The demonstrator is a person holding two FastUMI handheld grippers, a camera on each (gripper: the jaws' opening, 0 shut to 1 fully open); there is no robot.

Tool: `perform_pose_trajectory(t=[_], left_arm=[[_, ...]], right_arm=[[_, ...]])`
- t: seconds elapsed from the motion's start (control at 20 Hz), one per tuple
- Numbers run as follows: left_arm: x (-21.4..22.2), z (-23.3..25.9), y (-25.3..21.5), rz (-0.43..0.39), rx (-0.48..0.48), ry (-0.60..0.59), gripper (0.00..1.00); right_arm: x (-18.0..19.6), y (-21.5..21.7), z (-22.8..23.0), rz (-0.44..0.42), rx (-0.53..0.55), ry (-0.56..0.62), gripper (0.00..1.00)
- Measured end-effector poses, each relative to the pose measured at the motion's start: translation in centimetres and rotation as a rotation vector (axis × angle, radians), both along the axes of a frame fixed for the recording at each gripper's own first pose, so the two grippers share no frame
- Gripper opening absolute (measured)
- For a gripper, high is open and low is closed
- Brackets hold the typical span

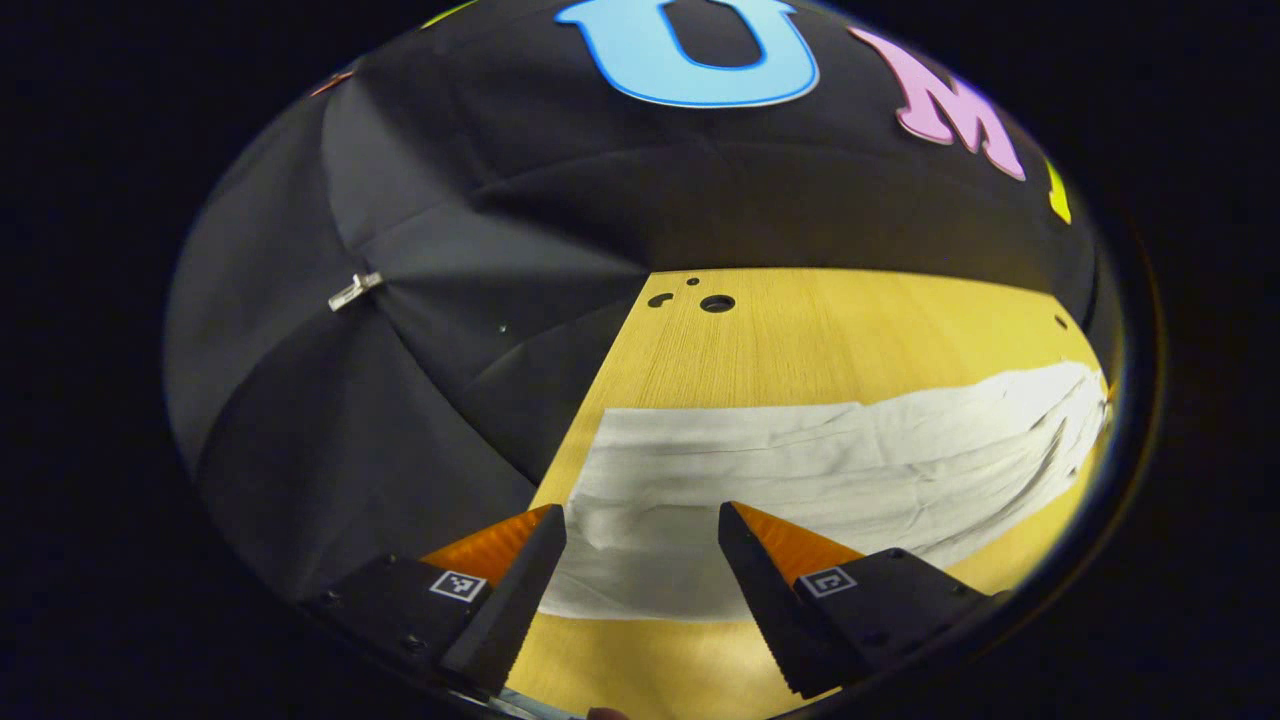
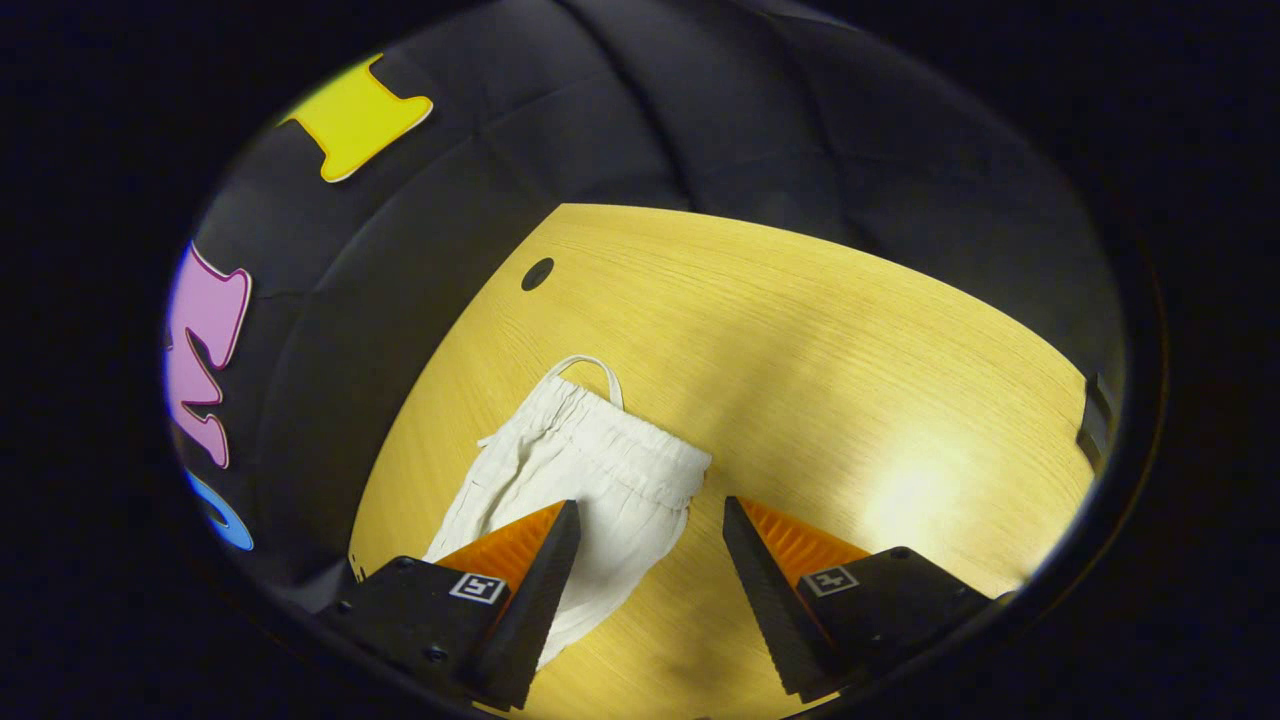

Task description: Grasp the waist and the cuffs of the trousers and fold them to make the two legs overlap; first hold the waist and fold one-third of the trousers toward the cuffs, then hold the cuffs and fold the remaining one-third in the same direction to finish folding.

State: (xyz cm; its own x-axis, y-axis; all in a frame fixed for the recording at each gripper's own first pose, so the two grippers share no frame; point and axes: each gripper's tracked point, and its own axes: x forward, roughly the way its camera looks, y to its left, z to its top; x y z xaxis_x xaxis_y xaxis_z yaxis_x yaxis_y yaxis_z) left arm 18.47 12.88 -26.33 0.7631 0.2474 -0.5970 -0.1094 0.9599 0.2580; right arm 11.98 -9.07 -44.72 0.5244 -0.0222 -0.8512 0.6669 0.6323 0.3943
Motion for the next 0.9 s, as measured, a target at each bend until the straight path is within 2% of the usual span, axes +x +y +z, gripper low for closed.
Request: perform_pose_trajectory(t=[0.1, 0.2, 0.35, 0.45, 0.5, 0.6, 0.65, 0.7, 0.75, 0.8, 0.85, 0.9], left_arm=[[-0.5, -0.3, -0.4, 0.034, -0.065, -0.011, 0.98], [-0.9, -1.4, -0.5, 0.05, -0.113, 0.005, 0.98], [-1.6, -3.2, -1.9, 0.089, -0.224, 0.032, 0.98], [-2.7, -3.4, -2.9, 0.112, -0.282, 0.041, 0.98], [-3.1, -3.7, -3.1, 0.126, -0.3, 0.051, 0.98], [-3.1, -5.0, -3.6, 0.156, -0.364, 0.068, 0.98], [-3.3, -5.4, -3.7, 0.181, -0.402, 0.081, 0.96], [-3.5, -5.8, -3.6, 0.212, -0.439, 0.087, 0.96], [-3.7, -6.4, -3.8, 0.244, -0.474, 0.099, 0.96], [-4.1, -7.0, -3.7, 0.288, -0.509, 0.12, 0.96], [-4.3, -7.8, -3.8, 0.333, -0.563, 0.134, 0.92], [-4.5, -8.2, -3.8, 0.379, -0.614, 0.141, 0.96]], right_arm=[[0.1, 0.7, -0.9, -0.004, 0.018, 0.061, 0.91], [1.0, 0.6, -1.1, -0.051, 0.032, 0.087, 0.91], [2.3, 0.2, -1.4, -0.169, 0.05, 0.127, 0.91], [1.8, -0.5, -1.8, -0.237, 0.046, 0.158, 0.87], [1.9, -0.6, -1.7, -0.247, 0.046, 0.153, 0.75], [1.3, 0.0, -2.1, -0.23, 0.056, 0.164, 0.58], [1.7, -0.5, -1.9, -0.237, 0.039, 0.144, 0.35], [1.8, -0.4, -2.0, -0.23, 0.041, 0.139, 0.19], [1.9, -0.2, -2.2, -0.222, 0.035, 0.126, 0.14], [1.8, -0.2, -2.3, -0.216, 0.039, 0.119, 0.14], [1.8, -0.2, -2.1, -0.227, 0.048, 0.112, 0.14], [1.7, -0.3, -2.0, -0.24, 0.063, 0.11, 0.13]])
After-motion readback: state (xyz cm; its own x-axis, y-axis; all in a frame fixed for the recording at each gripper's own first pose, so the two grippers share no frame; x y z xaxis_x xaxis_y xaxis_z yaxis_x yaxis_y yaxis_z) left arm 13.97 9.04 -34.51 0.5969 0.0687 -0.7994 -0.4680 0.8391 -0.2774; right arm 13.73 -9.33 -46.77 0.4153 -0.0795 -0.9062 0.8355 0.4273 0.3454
